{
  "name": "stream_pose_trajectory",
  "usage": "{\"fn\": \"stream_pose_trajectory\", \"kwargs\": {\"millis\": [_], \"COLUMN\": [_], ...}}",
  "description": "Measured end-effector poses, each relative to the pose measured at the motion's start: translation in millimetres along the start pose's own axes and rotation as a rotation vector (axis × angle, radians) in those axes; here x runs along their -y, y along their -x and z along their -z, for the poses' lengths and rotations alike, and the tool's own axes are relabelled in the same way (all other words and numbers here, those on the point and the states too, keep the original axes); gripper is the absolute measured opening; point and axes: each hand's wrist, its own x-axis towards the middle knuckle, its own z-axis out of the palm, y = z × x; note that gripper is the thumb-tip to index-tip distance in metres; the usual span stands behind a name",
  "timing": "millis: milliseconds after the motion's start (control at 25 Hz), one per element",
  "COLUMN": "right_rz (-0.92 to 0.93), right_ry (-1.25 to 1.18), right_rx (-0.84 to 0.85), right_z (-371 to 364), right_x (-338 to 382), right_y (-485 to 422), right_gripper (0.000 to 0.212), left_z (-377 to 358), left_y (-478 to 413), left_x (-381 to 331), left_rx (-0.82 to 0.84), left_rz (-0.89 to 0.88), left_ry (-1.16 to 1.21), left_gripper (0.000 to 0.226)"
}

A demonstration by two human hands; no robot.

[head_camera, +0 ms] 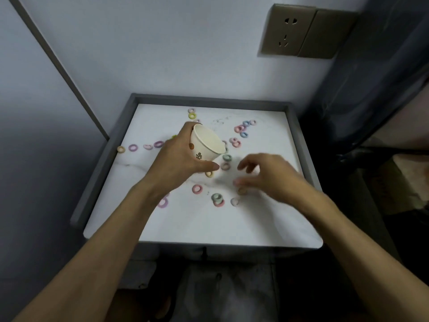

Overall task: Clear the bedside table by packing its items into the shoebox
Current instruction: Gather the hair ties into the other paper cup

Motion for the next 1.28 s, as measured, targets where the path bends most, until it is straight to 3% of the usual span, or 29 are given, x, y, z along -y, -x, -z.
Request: {"fn": "stream_pose_trajectory", "kwargs": {"millis": [80,160,320,520,800,1000,1160,1280], "right_rz": [-0.049,-0.037,0.057,0.123,0.016,-0.081,0.074,0.224], "right_ry": [0.072,0.081,0.211,0.123,0.222,-0.106,-0.566,-0.482], "right_rx": [0.118,0.030,-0.161,-0.141,-0.096,-0.149,-0.232,-0.107], "right_z": [-20,-38,-63,-63,-43,-7,16,5], "right_x": [0,9,27,24,16,20,41,57], "right_y": [16,24,22,18,-1,-14,-20,-21], "right_gripper": [0.061,0.066,0.039,0.007,0.020,0.016,0.014,0.019], "left_z": [7,12,16,14,8,1,-4,-7], "left_y": [3,7,11,8,16,14,10,8], "left_x": [6,9,11,13,14,14,9,5], "left_rx": [-0.011,-0.018,-0.032,-0.031,0.013,0.050,0.076,0.091], "left_rz": [-0.002,-0.007,-0.020,-0.023,-0.020,-0.021,-0.038,-0.041], "left_ry": [-0.017,-0.027,-0.030,-0.048,-0.071,-0.078,-0.016,0.045], "left_gripper": [0.079,0.079,0.078,0.080,0.074,0.075,0.072,0.069]}}
